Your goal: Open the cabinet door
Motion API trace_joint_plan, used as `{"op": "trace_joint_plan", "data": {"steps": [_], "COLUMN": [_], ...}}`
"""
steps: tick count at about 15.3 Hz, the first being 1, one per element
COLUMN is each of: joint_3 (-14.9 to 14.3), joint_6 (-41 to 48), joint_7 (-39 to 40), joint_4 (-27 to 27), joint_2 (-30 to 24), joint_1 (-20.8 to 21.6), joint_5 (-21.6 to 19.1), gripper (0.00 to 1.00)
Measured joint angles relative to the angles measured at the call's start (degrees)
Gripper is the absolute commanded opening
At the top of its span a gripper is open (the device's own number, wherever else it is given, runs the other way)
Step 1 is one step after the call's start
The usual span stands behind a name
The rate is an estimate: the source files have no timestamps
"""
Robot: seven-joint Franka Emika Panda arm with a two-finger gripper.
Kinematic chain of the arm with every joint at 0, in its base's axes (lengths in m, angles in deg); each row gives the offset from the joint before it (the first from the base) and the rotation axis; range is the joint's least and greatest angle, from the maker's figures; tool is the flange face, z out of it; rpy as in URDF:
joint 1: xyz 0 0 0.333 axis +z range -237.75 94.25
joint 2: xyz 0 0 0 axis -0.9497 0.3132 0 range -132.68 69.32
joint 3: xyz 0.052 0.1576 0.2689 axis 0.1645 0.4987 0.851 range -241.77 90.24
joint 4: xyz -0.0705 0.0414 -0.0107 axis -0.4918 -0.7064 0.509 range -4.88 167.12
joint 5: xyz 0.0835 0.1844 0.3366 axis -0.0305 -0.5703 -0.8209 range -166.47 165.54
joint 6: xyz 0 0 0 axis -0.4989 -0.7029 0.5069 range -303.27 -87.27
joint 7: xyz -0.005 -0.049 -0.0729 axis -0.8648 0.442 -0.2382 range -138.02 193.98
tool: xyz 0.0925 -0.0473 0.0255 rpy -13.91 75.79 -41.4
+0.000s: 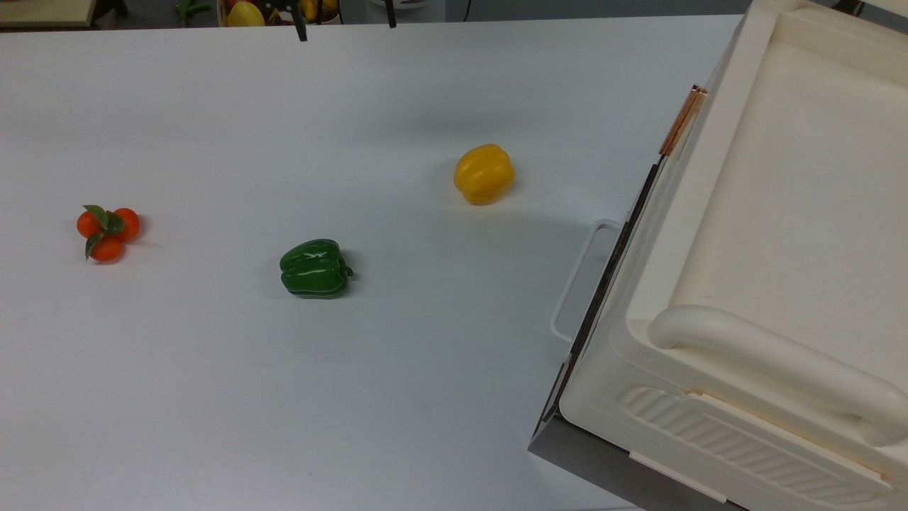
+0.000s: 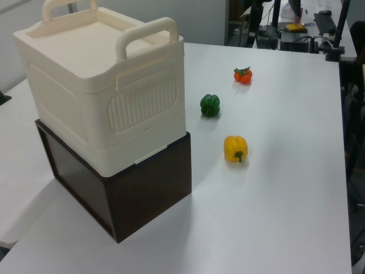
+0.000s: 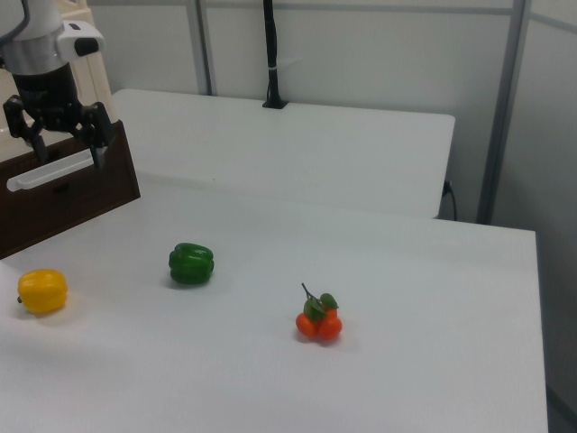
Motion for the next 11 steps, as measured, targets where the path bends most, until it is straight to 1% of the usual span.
{"op": "trace_joint_plan", "data": {"steps": [2,3,4,6,7,8,9,11], "joint_3": [0.04,0.29,0.91,3.09,4.56,6.13,7.55,9.42], "joint_6": [0.0,0.0,0.0,-0.02,-0.14,-0.33,-0.47,-0.49], "joint_7": [5.24,6.87,7.61,8.17,8.28,8.35,8.36,8.38], "joint_4": [-0.05,-0.15,-0.27,-0.45,-0.51,-0.69,-1.04,-1.85], "joint_2": [0.0,0.0,-0.01,-0.02,-0.02,-0.02,-0.02,-0.03], "joint_1": [-0.02,0.0,0.01,0.06,0.09,0.14,0.19,0.27], "joint_5": [-2.18,-2.76,-3.1,-3.25,-3.23,-3.19,-3.18,-3.18], "gripper": [1.0,0.96,0.89,0.74,0.68,0.65,0.56,0.45]}}
